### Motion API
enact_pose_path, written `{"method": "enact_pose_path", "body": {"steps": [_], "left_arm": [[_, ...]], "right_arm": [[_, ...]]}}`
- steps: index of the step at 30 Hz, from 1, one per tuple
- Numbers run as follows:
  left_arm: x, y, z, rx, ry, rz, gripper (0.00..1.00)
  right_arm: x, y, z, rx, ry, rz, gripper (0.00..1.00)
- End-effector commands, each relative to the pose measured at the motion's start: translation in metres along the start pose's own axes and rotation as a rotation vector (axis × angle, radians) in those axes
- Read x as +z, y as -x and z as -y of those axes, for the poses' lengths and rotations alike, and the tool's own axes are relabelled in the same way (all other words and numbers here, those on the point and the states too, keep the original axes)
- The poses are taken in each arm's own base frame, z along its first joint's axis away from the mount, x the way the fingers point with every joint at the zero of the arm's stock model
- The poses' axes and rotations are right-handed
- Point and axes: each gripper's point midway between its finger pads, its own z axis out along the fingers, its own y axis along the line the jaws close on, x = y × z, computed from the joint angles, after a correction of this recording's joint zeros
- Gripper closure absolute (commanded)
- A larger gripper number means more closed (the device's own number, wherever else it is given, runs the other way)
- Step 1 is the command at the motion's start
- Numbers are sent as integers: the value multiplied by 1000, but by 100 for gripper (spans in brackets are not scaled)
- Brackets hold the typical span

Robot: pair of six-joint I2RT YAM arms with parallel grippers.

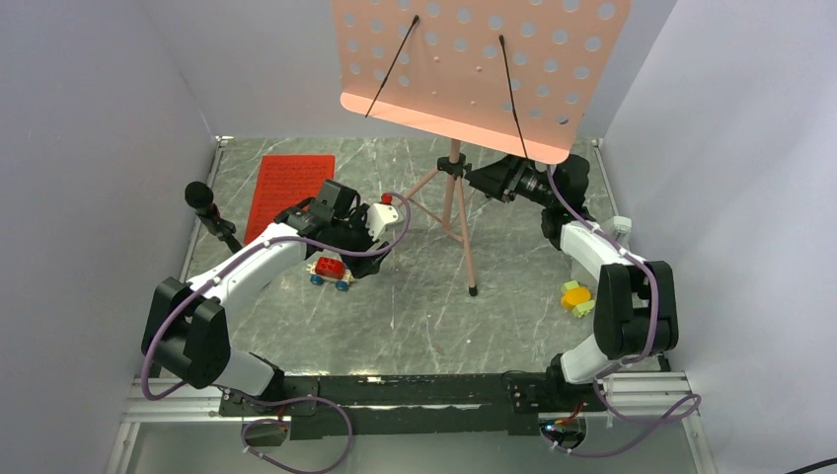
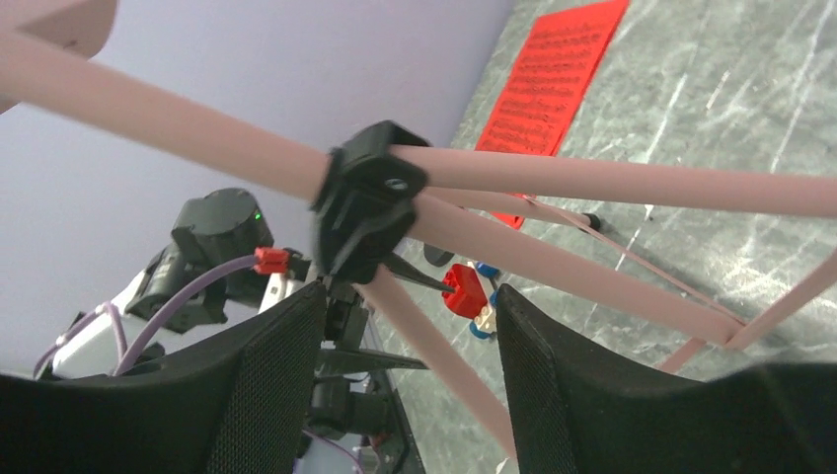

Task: Pack up the instrument practice props

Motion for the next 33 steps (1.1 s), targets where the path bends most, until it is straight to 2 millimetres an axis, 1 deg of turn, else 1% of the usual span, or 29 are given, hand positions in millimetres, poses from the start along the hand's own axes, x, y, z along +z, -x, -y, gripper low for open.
{"method": "enact_pose_path", "body": {"steps": [1, 6, 11, 13, 15, 17, 19, 26, 29, 33], "left_arm": [[-4, 18, -6, 34, 18, 39, 21], [-3, 20, -7, 33, 15, 42, 21], [-4, 21, -7, 34, 17, 43, 21], [-5, 20, -7, 34, 16, 40, 21], [-5, 19, -7, 32, 17, 37, 21], [-5, 18, -7, 33, 19, 36, 21], [-5, 18, -7, 35, 19, 36, 21], [-1, 18, -6, 29, 11, 39, 21], [0, 18, -7, 26, 9, 41, 21], [1, 18, -7, 24, 8, 41, 21]], "right_arm": [[-13, 15, -50, -183, 140, 6, 34], [-9, 23, -45, -140, 109, 33, 31], [0, 34, -25, -80, 39, 54, 32], [2, 36, -19, -70, 21, 58, 34], [3, 35, -12, -68, 3, 52, 38], [3, 30, -2, -55, -32, 41, 40], [1, 24, 4, -50, -41, 28, 42], [-3, 8, 8, -88, -39, 1, 43], [-5, 8, 19, -65, -87, 8, 44], [-7, 15, 36, -1, -141, 56, 44]]}}
